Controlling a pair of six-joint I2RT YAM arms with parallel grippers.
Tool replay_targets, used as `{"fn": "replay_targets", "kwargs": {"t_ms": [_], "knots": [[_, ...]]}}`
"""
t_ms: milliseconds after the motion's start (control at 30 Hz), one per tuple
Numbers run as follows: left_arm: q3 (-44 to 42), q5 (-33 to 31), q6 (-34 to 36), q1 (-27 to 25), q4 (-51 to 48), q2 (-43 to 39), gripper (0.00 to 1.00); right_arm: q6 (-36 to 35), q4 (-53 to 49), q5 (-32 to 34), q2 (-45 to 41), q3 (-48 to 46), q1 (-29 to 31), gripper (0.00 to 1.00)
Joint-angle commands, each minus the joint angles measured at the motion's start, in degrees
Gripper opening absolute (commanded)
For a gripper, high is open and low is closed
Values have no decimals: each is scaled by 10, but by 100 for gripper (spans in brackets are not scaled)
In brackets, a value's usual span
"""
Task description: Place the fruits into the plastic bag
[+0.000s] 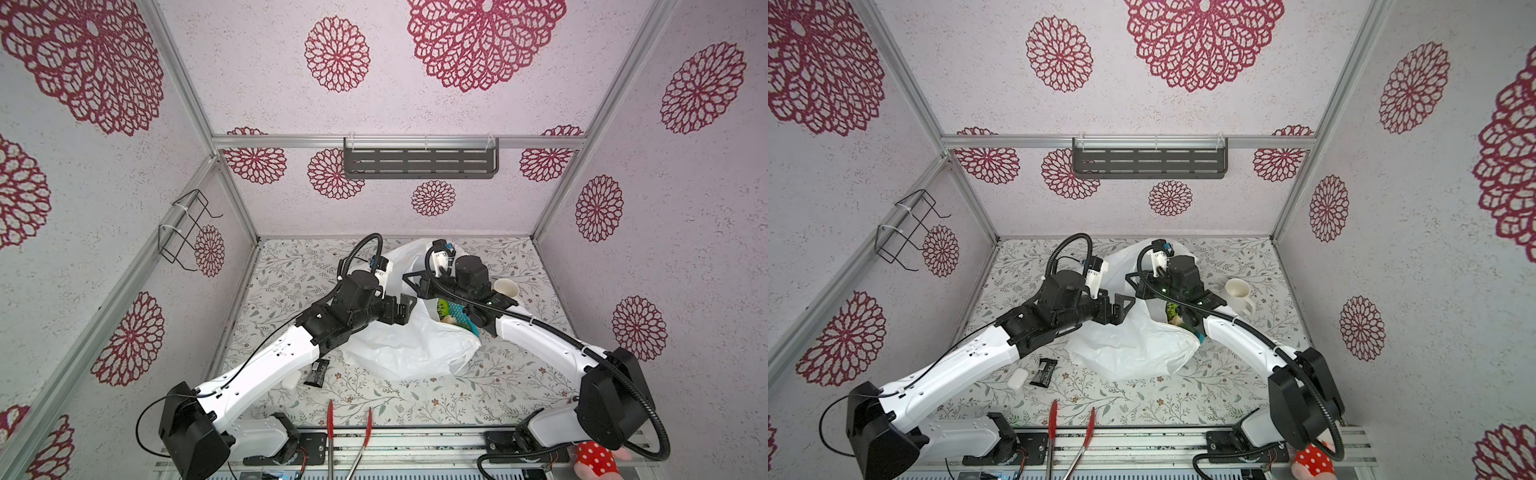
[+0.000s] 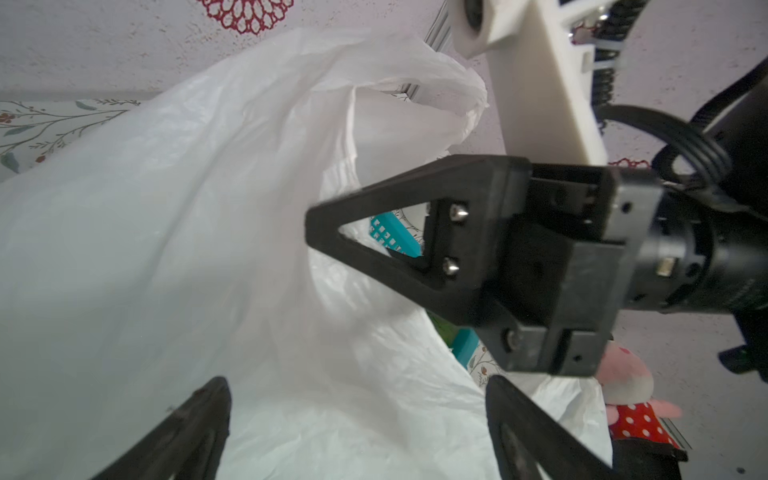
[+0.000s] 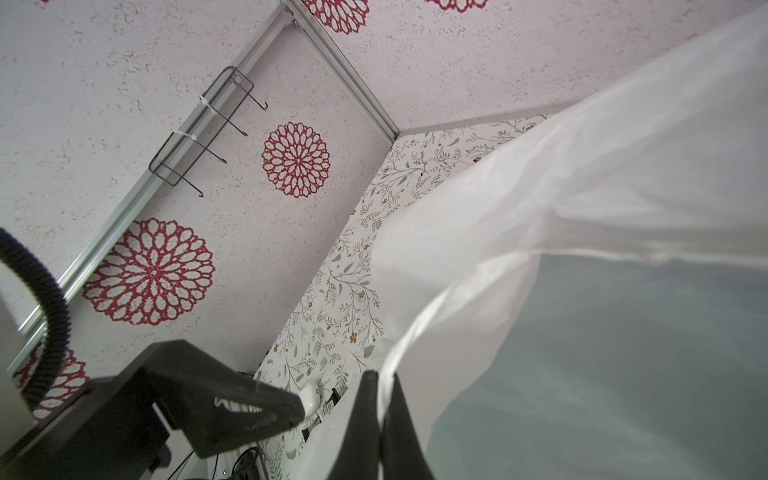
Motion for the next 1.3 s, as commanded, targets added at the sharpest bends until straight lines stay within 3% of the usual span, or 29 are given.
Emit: {"fn": "replay_targets", "kwargs": {"t_ms": [0, 133, 267, 433, 833, 1167, 1200, 1267], "knots": [[-6, 13, 13, -4, -6, -9, 97, 65, 65, 96, 2, 29, 22, 0], [-16, -17, 2, -4, -6, -17, 98, 75, 67, 169, 2, 58, 53, 0], [-24, -72, -10, -3, -5, -16, 97, 84, 57, 200, 9, 88, 73, 0], [-29, -112, -22, 0, 23, -12, 98, 90, 53, 195, 22, 103, 92, 0], [-31, -95, -19, 4, 73, -1, 98, 101, 44, 200, 38, 111, 103, 0], [-33, -202, -55, 4, 100, 37, 99, 119, 74, 209, 35, 111, 116, 0], [-33, -208, -56, 4, 102, 40, 93, 118, 72, 208, 36, 112, 117, 0], [-31, -204, -56, 4, 113, 42, 68, 117, 59, 211, 38, 114, 118, 0]]}}
